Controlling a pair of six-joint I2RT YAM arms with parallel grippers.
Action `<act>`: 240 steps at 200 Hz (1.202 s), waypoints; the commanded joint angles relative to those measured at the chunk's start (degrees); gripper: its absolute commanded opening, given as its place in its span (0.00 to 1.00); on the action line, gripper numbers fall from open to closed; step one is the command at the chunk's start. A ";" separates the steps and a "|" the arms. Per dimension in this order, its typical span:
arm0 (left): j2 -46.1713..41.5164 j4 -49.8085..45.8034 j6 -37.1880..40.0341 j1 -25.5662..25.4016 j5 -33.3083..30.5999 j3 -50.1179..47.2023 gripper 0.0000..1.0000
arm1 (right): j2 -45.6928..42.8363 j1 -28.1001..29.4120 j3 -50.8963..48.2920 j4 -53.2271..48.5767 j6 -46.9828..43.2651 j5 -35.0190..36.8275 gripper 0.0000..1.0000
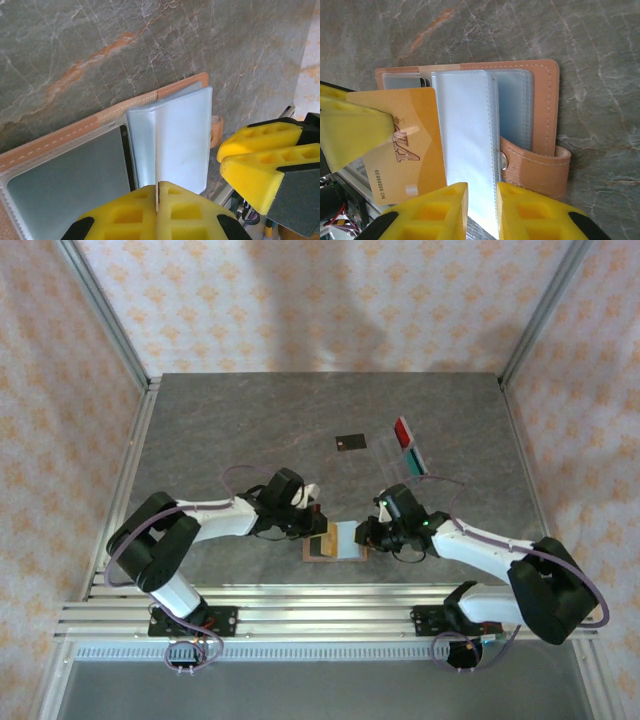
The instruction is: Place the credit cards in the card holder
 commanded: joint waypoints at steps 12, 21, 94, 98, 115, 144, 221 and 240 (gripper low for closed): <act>2.66 2.90 -1.06 0.53 1.58 0.52 0.00 | 0.50 0.38 0.34 -0.89 -0.49 2.04 0.23; 2.84 2.79 -1.04 0.57 1.52 0.43 0.00 | 0.31 0.33 0.31 -0.83 -0.53 2.14 0.23; 0.16 -6.86 5.05 2.06 -0.42 2.20 0.00 | -0.05 0.33 -0.12 -1.15 -0.79 2.40 0.23; 0.13 -7.31 5.32 2.12 -0.37 2.37 0.00 | -0.05 0.33 -0.13 -1.15 -0.75 2.40 0.23; -0.13 -9.63 6.50 2.28 -0.46 3.23 0.00 | -0.05 0.33 0.08 -1.41 -0.88 2.58 0.23; 0.68 -6.12 4.47 2.28 0.87 2.55 0.00 | 0.01 0.34 0.14 -1.24 -0.88 2.67 0.23; 1.78 1.79 -0.26 2.27 2.95 0.59 0.00 | -0.14 0.33 -0.13 -1.42 -0.99 2.38 0.23; 2.69 1.23 0.33 2.24 3.14 0.47 0.00 | -0.47 0.33 -0.04 -1.42 -0.97 2.40 0.23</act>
